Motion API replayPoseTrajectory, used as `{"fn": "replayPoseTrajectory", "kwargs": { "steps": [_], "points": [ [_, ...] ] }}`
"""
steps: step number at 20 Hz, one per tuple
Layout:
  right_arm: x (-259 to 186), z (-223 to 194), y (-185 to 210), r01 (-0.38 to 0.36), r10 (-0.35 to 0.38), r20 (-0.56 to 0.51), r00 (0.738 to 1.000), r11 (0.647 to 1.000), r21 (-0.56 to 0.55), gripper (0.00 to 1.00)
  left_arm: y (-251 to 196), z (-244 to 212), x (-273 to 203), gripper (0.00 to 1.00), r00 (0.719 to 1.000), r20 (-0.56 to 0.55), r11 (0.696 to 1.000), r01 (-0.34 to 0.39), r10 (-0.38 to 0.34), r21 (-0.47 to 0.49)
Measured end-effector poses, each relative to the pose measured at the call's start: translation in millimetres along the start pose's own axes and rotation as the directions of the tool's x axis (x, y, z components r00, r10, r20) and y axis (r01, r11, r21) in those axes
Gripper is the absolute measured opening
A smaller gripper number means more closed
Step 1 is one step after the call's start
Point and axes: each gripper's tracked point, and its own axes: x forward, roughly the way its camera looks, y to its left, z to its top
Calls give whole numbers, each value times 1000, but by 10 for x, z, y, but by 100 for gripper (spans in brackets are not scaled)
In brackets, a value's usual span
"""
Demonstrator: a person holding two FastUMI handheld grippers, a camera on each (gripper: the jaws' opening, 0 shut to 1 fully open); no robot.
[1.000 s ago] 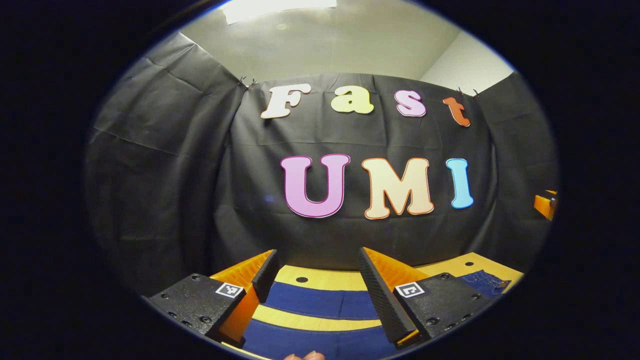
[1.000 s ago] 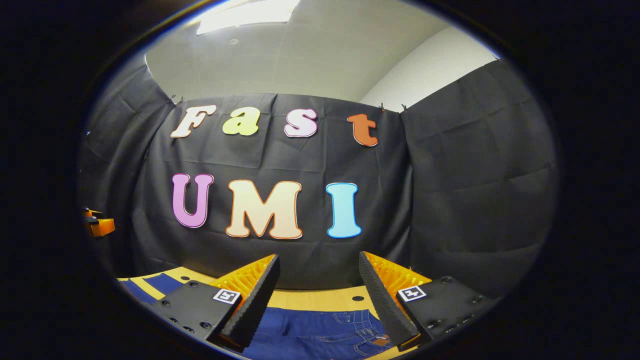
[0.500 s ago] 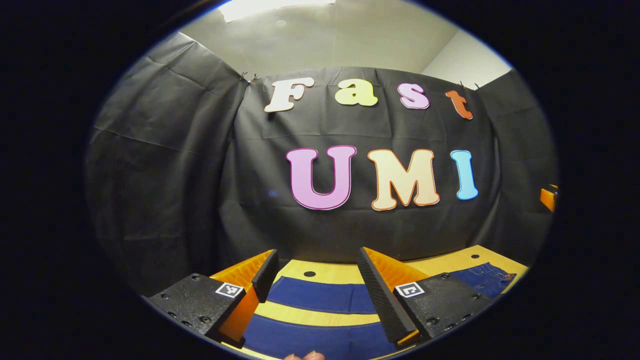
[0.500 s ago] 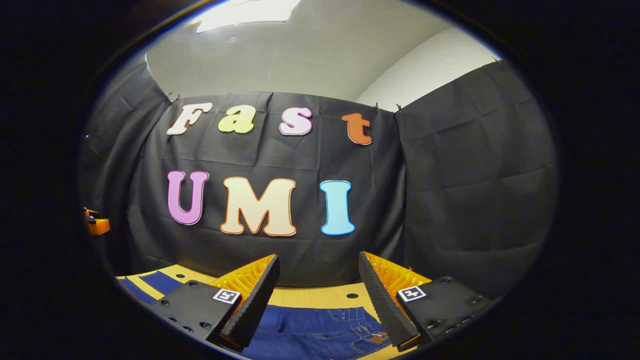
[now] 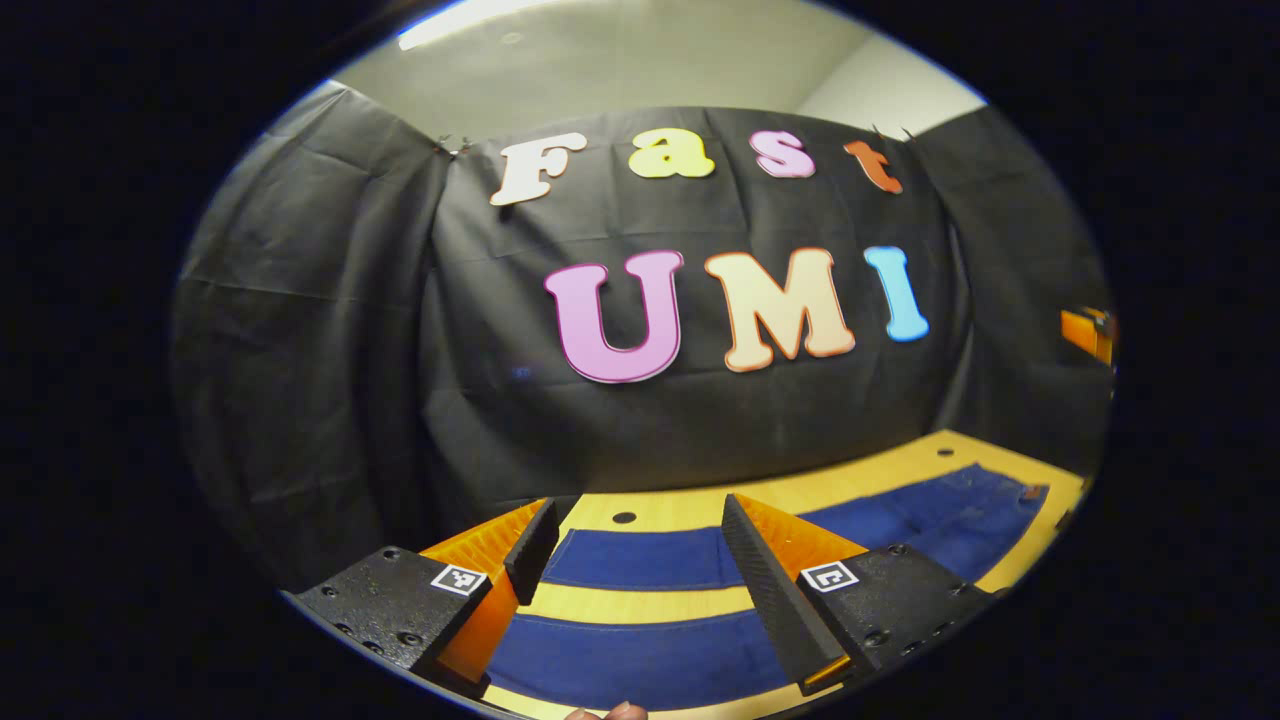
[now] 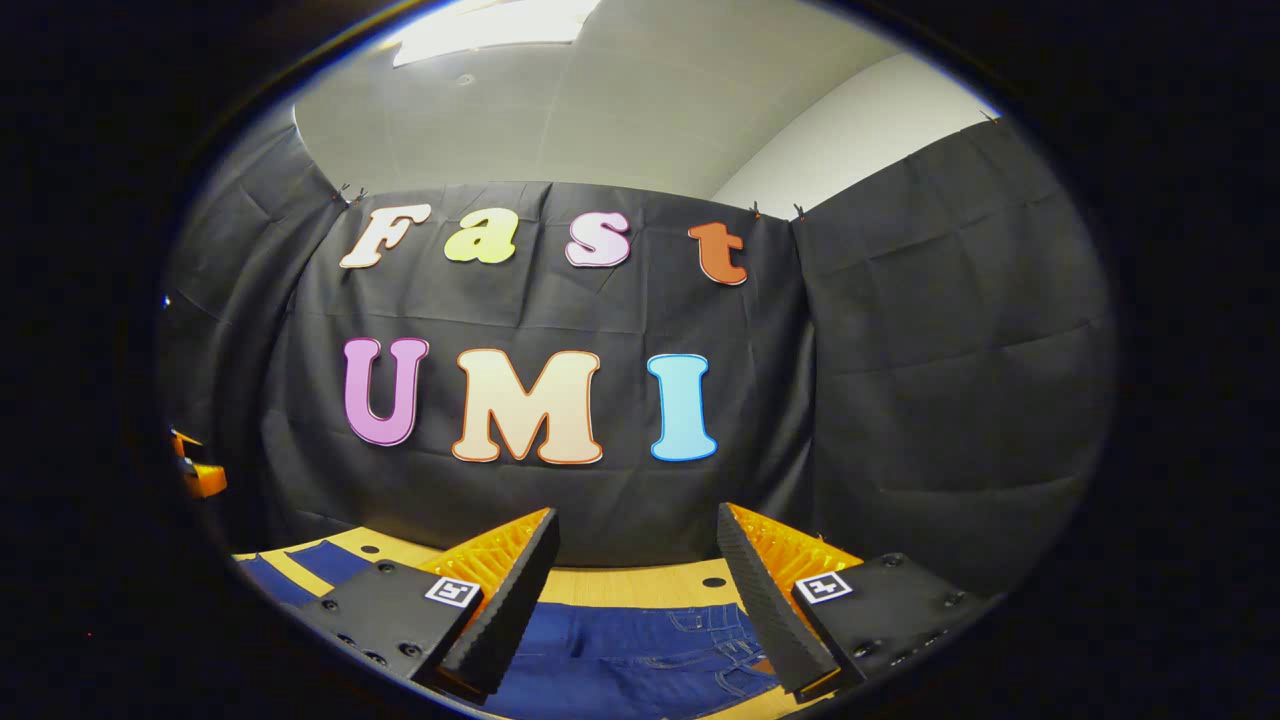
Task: Grasp the waist and the cuffs of the jeans and fold them to make the two legs overlap; first hold the waist and fold one-third of the jeans toward the cuffs, then hold the cuffs and fold the remaining one-third in the same direction to finish folding.
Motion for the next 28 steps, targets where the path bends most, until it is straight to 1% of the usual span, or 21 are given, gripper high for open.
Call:
{"fn": "replayPoseTrajectory", "kwargs": {
  "steps": [1, 3, 4, 5, 6, 8, 9, 10, 12, 13, 14, 16, 18, 19, 20, 23, 24, 25, 26, 27, 28],
  "points": [
    [-19, -31, 4, 2, -2, -6, 1000, 1000, -2, 98, 36, -81, -9, 98, 1000, -20, 998, 11, -10, 54],
    [-65, -110, 16, 8, -8, -23, 1000, 1000, -5, 98, 112, -259, -55, 100, 997, -61, 984, 54, -44, 167],
    [-81, -137, 19, 11, -11, -30, 999, 1000, -3, 98, 110, -353, -50, 95, 994, -85, 975, 83, -66, 204],
    [-91, -149, 20, 15, -15, -35, 999, 1000, -3, 98, 110, -454, -39, 100, 990, -116, 966, 109, -83, 234],
    [-107, -159, 9, 19, -19, -37, 999, 1000, -5, 98, 112, -578, -37, 95, 984, -149, 955, 137, -100, 264],
    [-136, -172, -20, 28, -29, -38, 999, 999, -16, 98, 137, -865, -122, 95, 967, -220, 923, 199, -129, 329],
    [-147, -187, -36, 33, -34, -43, 998, 999, -23, 96, 143, -1011, -162, 95, 956, -259, 900, 233, -141, 369],
    [-165, -209, -54, 38, -40, -48, 998, 999, -28, 97, 136, -1147, -184, 95, 943, -296, 870, 269, -151, 413],
    [-191, -244, -92, 49, -51, -60, 997, 998, -30, 96, 150, -1431, -243, 95, 918, -365, 797, 334, -155, 503],
    [-201, -254, -104, 52, -54, -66, 996, 998, -28, 98, 162, -1600, -279, 95, 903, -400, 760, 370, -158, 535],
    [-211, -265, -107, 52, -54, -68, 996, 998, -28, 98, 163, -1734, -305, 95, 888, -430, 730, 401, -162, 554],
    [-211, -274, -122, 53, -56, -67, 996, 998, -42, 98, 164, -2035, -382, 95, 851, -498, 687, 464, -169, 559],
    [-225, -316, -126, 52, -57, -79, 995, 997, -61, 98, 161, -2222, -418, 95, 821, -548, 643, 508, -160, 573],
    [-232, -333, -131, 51, -57, -86, 995, 996, -69, 99, 193, -2340, -430, 95, 806, -573, 615, 529, -149, 584],
    [-236, -349, -146, 51, -58, -92, 994, 996, -76, 96, 212, -2445, -450, 96, 789, -598, 584, 553, -140, 594],
    [-249, -400, -181, 55, -65, -106, 992, 994, -92, 98, 261, -2686, -543, 95, 744, -655, 494, 622, -132, 607],
    [-258, -407, -200, 59, -69, -109, 992, 994, -97, 99, 263, -2750, -548, 95, 731, -669, 472, 640, -132, 607],
    [-267, -403, -220, 63, -74, -110, 991, 993, -102, 99, 263, -2813, -562, 100, 716, -686, 452, 658, -128, 603],
    [-281, -415, -249, 68, -80, -109, 991, 992, -109, 99, 265, -2853, -574, 95, 703, -701, 437, 671, -120, 598],
    [-282, -413, -275, 74, -87, -109, 990, 990, -116, 99, 208, -2861, -519, 95, 709, -693, 420, 672, -130, 610],
    [-296, -415, -311, 82, -95, -110, 989, 989, -121, 98, 194, -2849, -447, 92, 717, -684, 405, 669, -132, 623]
  ]
}}
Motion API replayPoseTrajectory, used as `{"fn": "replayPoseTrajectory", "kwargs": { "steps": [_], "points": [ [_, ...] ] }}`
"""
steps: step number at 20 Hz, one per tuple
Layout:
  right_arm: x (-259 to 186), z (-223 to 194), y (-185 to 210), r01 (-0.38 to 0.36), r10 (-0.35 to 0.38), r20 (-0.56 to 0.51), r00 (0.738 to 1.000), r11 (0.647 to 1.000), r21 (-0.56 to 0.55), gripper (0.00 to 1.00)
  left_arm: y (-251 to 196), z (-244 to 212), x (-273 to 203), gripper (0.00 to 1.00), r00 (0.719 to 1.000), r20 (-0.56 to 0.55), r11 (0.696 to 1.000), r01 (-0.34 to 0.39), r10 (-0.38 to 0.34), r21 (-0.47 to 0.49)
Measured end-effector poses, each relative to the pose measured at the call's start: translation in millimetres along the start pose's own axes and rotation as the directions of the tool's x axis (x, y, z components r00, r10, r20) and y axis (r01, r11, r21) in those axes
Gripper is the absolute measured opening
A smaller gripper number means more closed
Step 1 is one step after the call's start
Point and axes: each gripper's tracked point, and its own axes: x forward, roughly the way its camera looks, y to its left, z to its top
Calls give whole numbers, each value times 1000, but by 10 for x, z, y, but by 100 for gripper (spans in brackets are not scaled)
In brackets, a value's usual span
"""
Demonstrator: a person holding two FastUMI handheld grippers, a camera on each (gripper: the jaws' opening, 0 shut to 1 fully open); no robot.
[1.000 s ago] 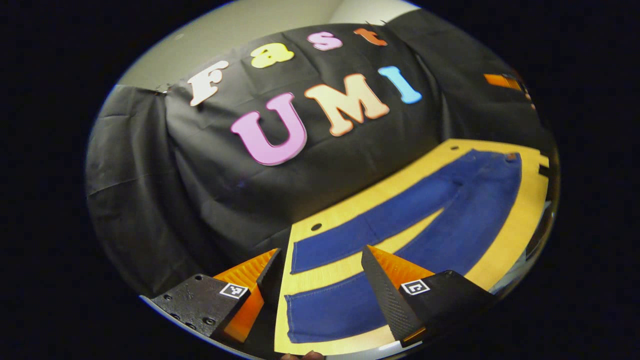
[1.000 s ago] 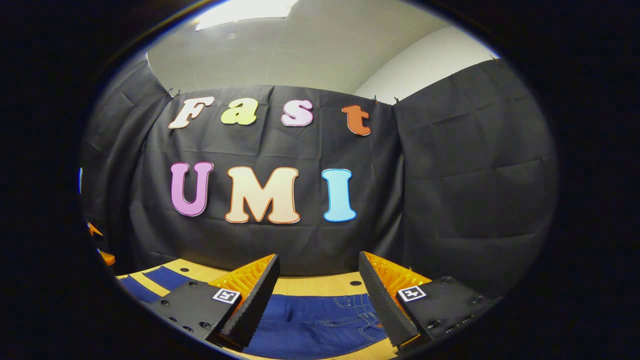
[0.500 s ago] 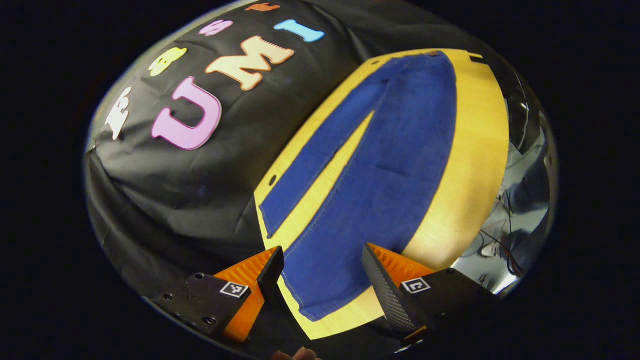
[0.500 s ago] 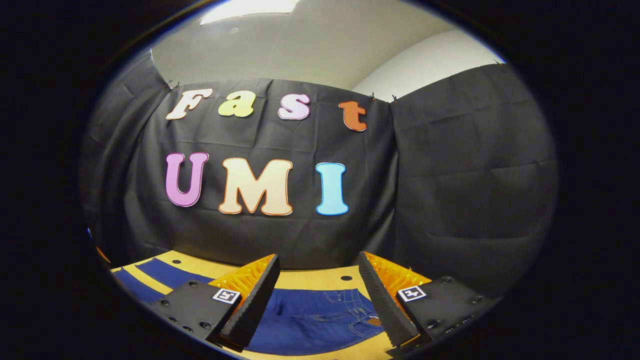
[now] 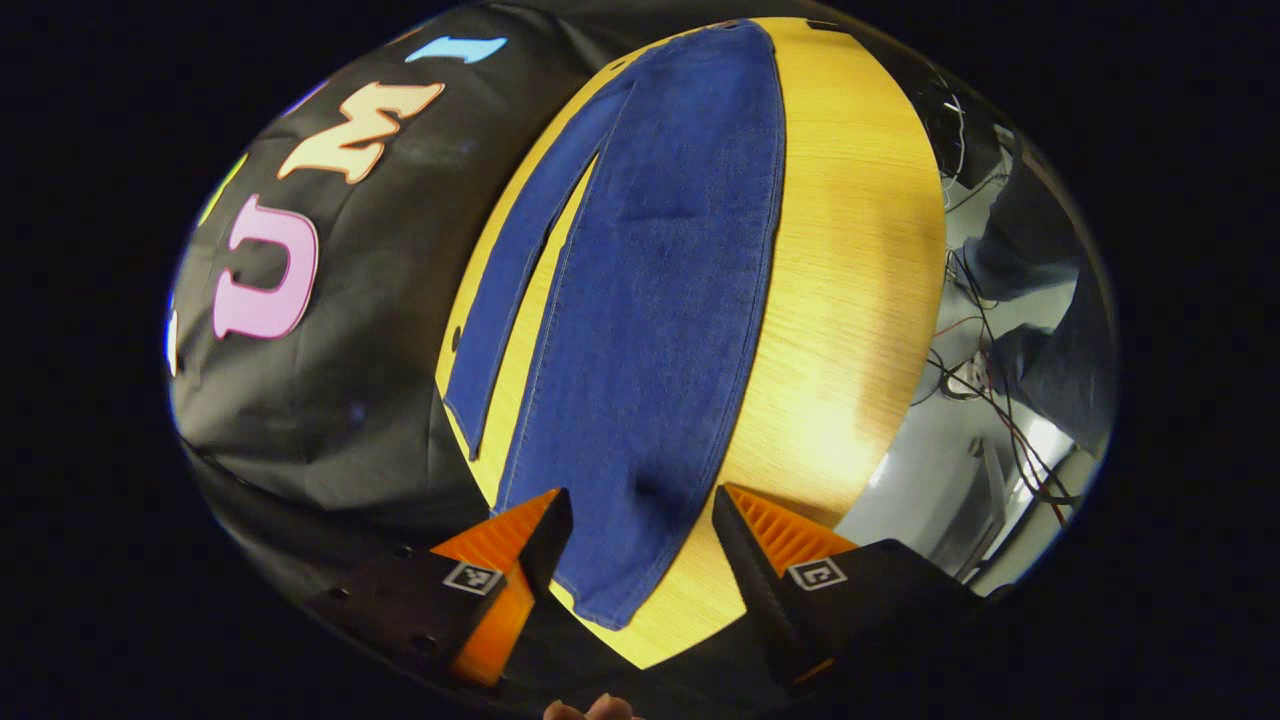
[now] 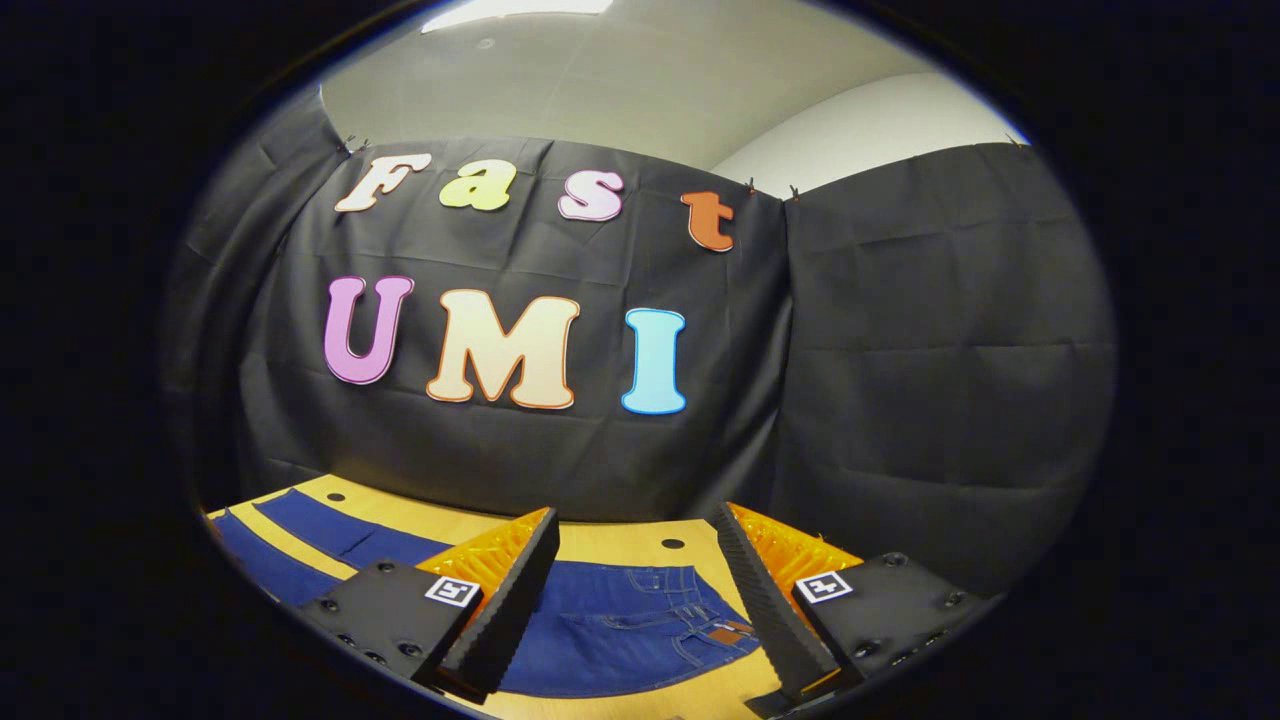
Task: Grasp the waist and the cuffs of the jeans and fold them to make the two legs overlap; first hold the waist and fold one-third of the jeans toward the cuffs, then hold the cuffs and fold the remaining one-third in the same direction to finish folding.
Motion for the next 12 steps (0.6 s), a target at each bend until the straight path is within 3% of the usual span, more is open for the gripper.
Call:
{"fn": "replayPoseTrajectory", "kwargs": {
  "steps": [1, 3, 5, 8, 10, 12],
  "points": [
    [1, -6, -30, 7, -7, -4, 1000, 1000, 2, 98, 34, -2, 62, 86, 1000, 2, 1000, -4, 4, 9],
    [-9, -37, -69, 19, -19, -13, 1000, 1000, 6, 98, 67, 16, 151, 84, 1000, 6, 1000, -2, 2, 24],
    [-7, -48, -92, 28, -28, -13, 1000, 1000, 4, 98, 28, 36, 250, 82, 999, 6, 998, 42, -43, 39],
    [-24, -141, -108, 28, -28, -31, 999, 999, -27, 98, -68, 31, 346, 20, 997, -22, 993, 72, -70, 89],
    [-22, -191, -130, 22, -25, -39, 999, 998, -52, 98, -91, 16, 322, 7, 998, -20, 996, 53, -52, 65],
    [18, -279, -136, 3, -7, -55, 998, 996, -88, 98, -105, 21, 313, 1, 999, -12, 999, 47, -46, 17]
  ]
}}
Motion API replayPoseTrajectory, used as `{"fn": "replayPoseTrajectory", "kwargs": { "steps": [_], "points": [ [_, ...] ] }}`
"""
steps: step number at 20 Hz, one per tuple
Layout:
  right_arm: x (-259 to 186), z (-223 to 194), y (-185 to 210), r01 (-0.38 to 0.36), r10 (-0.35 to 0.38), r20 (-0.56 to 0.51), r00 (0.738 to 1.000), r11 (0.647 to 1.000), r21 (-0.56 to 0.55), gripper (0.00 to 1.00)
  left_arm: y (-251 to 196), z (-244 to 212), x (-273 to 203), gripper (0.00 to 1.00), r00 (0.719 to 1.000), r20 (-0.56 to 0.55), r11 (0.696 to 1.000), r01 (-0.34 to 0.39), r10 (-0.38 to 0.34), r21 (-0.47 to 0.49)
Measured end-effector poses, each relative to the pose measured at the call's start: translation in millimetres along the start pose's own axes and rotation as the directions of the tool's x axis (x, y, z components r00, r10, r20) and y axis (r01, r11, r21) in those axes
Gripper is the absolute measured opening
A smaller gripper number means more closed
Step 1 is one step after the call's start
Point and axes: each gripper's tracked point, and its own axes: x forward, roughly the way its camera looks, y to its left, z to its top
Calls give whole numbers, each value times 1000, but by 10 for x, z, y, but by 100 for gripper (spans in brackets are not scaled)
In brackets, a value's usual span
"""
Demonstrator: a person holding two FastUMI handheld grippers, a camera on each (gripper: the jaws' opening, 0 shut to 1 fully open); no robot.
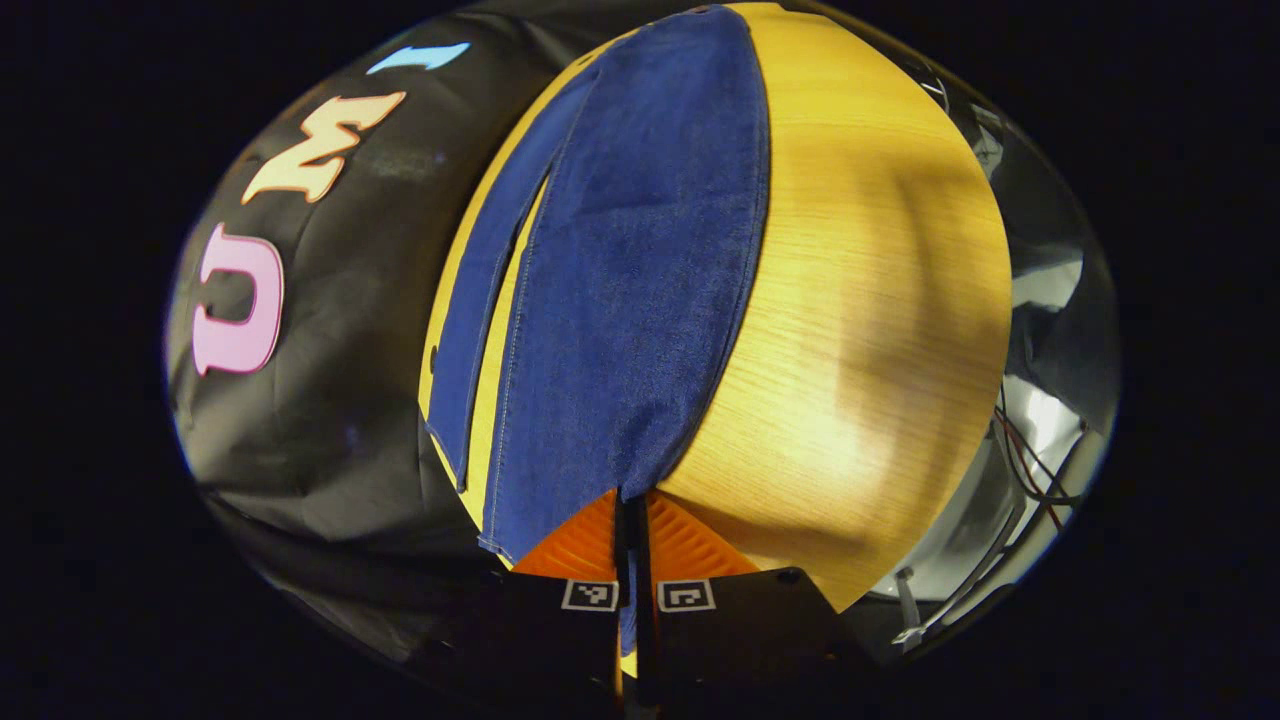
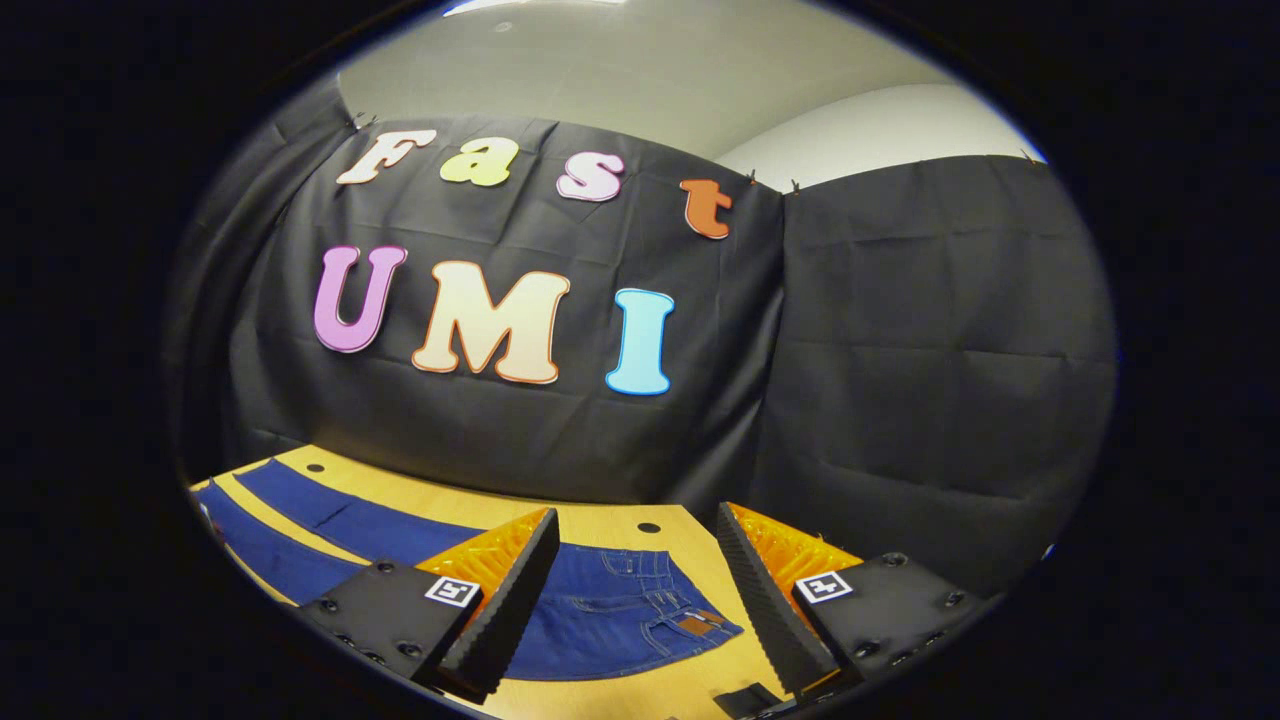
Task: Grasp the waist and the cuffs of the jeans and fold them to make the two legs overlap; first hold the waist and fold one-third of the jeans toward the cuffs, then hold the cuffs and fold the remaining one-third in the same direction to finish folding.
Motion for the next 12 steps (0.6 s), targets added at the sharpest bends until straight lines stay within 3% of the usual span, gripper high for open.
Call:
{"fn": "replayPoseTrajectory", "kwargs": {
  "steps": [3, 5, 8, 12],
  "points": [
    [112, -182, 19, -68, 63, -38, 997, 989, -130, 100, -31, 5, -20, 0, 1000, -2, 999, 29, -29, -35],
    [206, -339, 33, -131, 117, -66, 991, 953, -274, 99, -37, 4, -24, 0, 999, -7, 999, 32, -33, -31],
    [265, -848, 64, -249, 196, -163, 967, 859, -447, 100, -25, -6, -24, 0, 1000, -21, 1000, 14, -15, -9],
    [207, -1638, -29, -396, 233, -338, 912, 715, -576, 100, -29, -15, -16, 0, 999, -39, 1000, 25, -25, -8]
  ]
}}
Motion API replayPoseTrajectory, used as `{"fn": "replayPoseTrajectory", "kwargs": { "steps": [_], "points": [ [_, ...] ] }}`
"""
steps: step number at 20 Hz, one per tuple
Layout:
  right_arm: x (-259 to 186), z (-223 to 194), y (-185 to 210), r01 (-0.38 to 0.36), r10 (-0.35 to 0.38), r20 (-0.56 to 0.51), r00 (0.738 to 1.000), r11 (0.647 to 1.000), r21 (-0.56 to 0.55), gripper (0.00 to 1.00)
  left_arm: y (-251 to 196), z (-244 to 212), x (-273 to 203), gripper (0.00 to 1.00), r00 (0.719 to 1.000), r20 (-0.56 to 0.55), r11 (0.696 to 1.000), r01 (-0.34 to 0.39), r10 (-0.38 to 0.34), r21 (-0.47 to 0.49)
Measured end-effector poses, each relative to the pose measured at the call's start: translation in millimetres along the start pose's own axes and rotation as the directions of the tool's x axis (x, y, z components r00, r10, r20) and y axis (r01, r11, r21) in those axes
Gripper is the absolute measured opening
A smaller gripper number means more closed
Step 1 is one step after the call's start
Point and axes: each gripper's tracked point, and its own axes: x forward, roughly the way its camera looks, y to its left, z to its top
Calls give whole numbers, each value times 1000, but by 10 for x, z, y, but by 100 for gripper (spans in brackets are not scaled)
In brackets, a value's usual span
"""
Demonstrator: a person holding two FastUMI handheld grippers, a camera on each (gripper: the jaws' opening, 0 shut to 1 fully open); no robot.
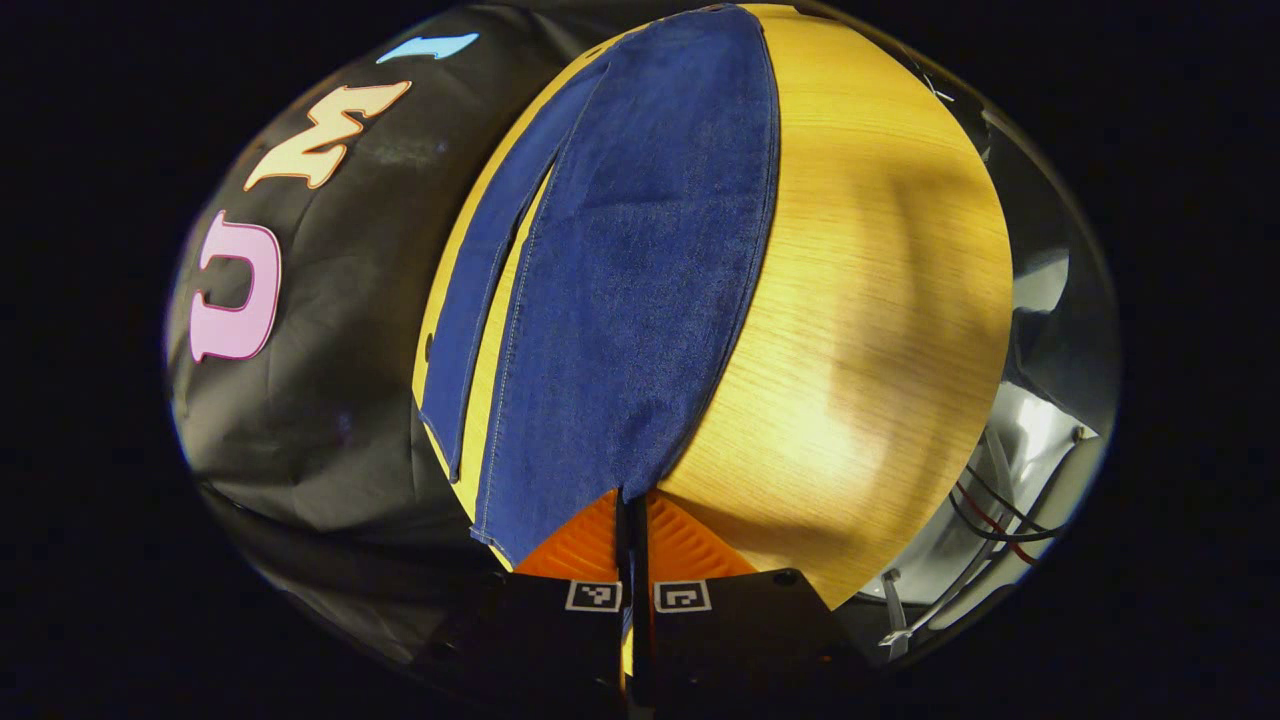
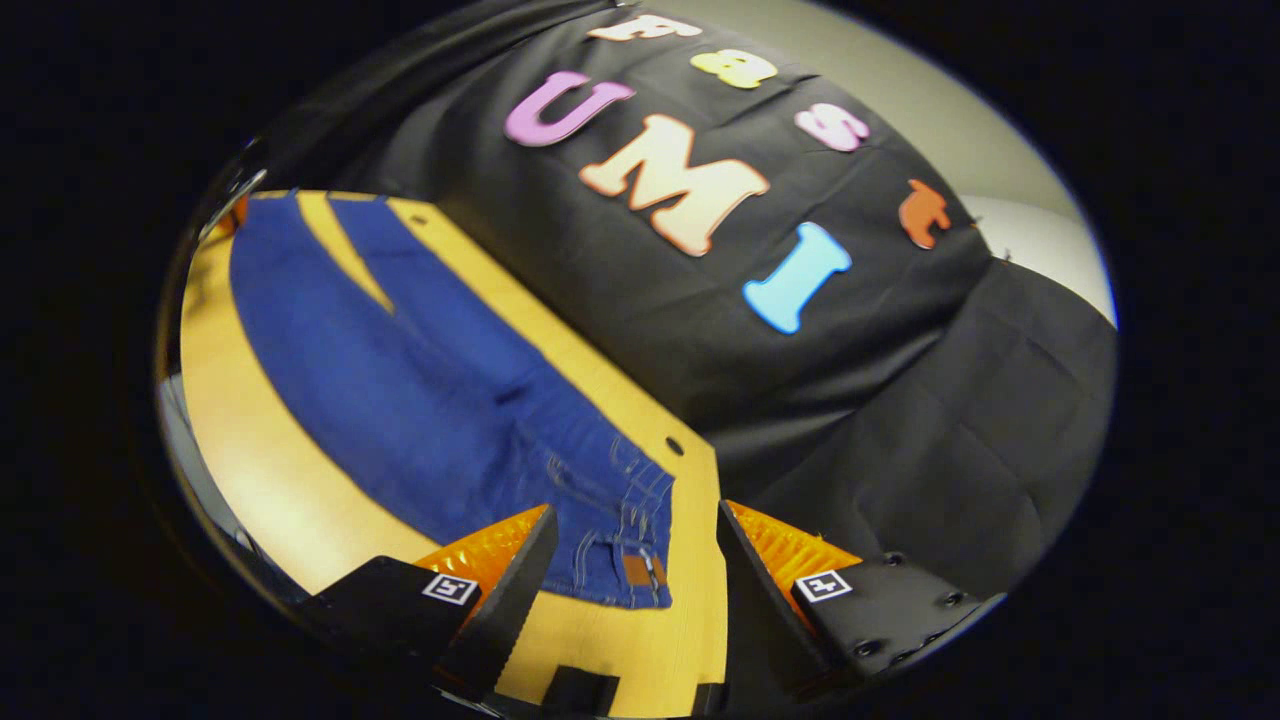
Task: Grasp the waist and the cuffs of the jeans and fold them to make the two legs overlap; first hold the waist and fold one-third of the jeans toward the cuffs, then hold the cuffs and fold the remaining one-third in the same direction to finish folding.
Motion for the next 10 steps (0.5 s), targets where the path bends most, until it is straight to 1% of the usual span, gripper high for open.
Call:
{"fn": "replayPoseTrajectory", "kwargs": {
  "steps": [2, 3, 5, 7, 10],
  "points": [
    [104, -271, 171, -65, 61, -49, 997, 994, -84, 96, -10, -8, 0, 0, 1000, -15, 1000, 10, -10, -20],
    [156, -375, 248, -101, 93, -71, 993, 988, -119, 99, -12, -3, -3, 0, 1000, -21, 1000, 11, -12, -25],
    [247, -556, 364, -163, 144, -109, 983, 968, -188, 99, -9, -2, 4, 0, 999, -33, 1000, 9, -10, -26],
    [319, -723, 504, -217, 186, -145, 972, 946, -240, 99, -10, -3, 2, 0, 999, -43, 1000, 4, -5, -25],
    [439, -849, 598, -266, 224, -173, 959, 923, -277, 99, -11, -6, 8, 0, 998, -59, 999, -3, 1, -36]
  ]
}}
